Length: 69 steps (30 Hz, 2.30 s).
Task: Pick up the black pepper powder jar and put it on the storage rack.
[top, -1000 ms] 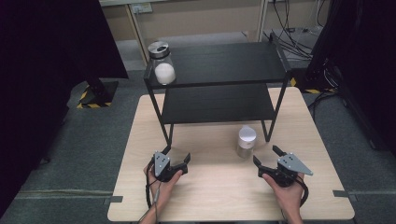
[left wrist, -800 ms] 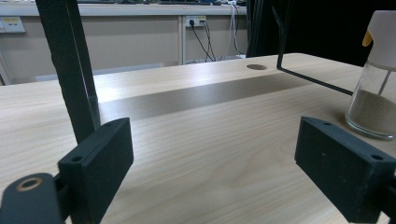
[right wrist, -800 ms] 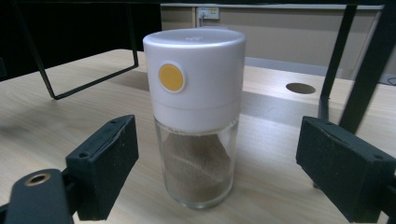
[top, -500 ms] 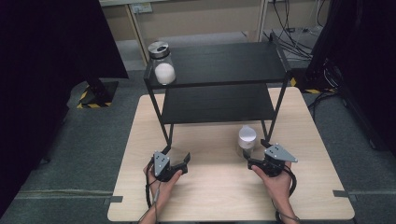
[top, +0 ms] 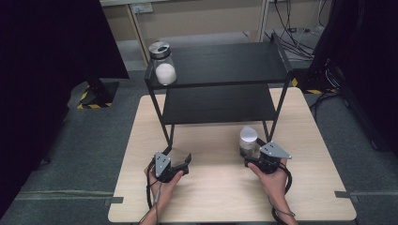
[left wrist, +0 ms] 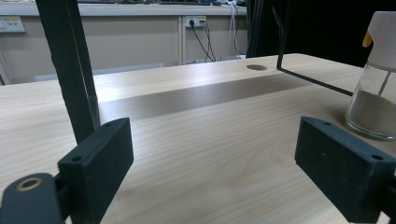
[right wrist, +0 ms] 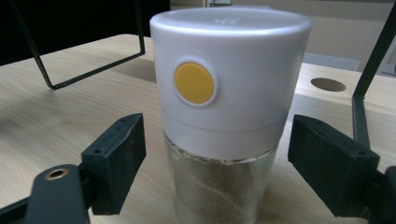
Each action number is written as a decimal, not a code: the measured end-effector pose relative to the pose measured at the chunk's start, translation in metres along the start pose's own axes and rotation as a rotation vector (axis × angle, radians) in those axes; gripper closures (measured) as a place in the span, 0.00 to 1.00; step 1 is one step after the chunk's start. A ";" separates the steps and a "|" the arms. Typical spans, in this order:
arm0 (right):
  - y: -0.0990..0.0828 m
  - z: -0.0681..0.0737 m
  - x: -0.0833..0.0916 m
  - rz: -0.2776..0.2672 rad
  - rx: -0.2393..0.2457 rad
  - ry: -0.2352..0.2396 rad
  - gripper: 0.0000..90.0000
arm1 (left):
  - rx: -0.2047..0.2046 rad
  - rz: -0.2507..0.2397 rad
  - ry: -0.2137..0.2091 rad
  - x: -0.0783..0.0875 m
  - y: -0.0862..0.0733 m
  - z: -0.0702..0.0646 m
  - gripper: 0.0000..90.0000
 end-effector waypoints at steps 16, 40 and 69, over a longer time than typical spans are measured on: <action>-0.002 0.000 -0.006 -0.001 -0.005 -0.010 0.33 | -0.003 0.002 -0.001 0.000 0.000 0.000 0.12; -0.013 0.005 -0.005 -0.061 -0.032 -0.032 0.34 | -0.007 0.002 -0.003 0.000 0.000 0.000 0.13; 0.012 0.005 0.030 -0.224 -0.086 -0.033 0.34 | -0.009 0.001 -0.001 0.000 0.000 -0.001 0.13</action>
Point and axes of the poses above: each handheld gripper's, and its own axes: x roughly backward along the jaws, y roughly out of its top, z roughly to its left, the point moved 10 cm from there along -x, roughly forward along the jaws, and after that the axes turned 8 degrees about -y, right-handed, at the moved point
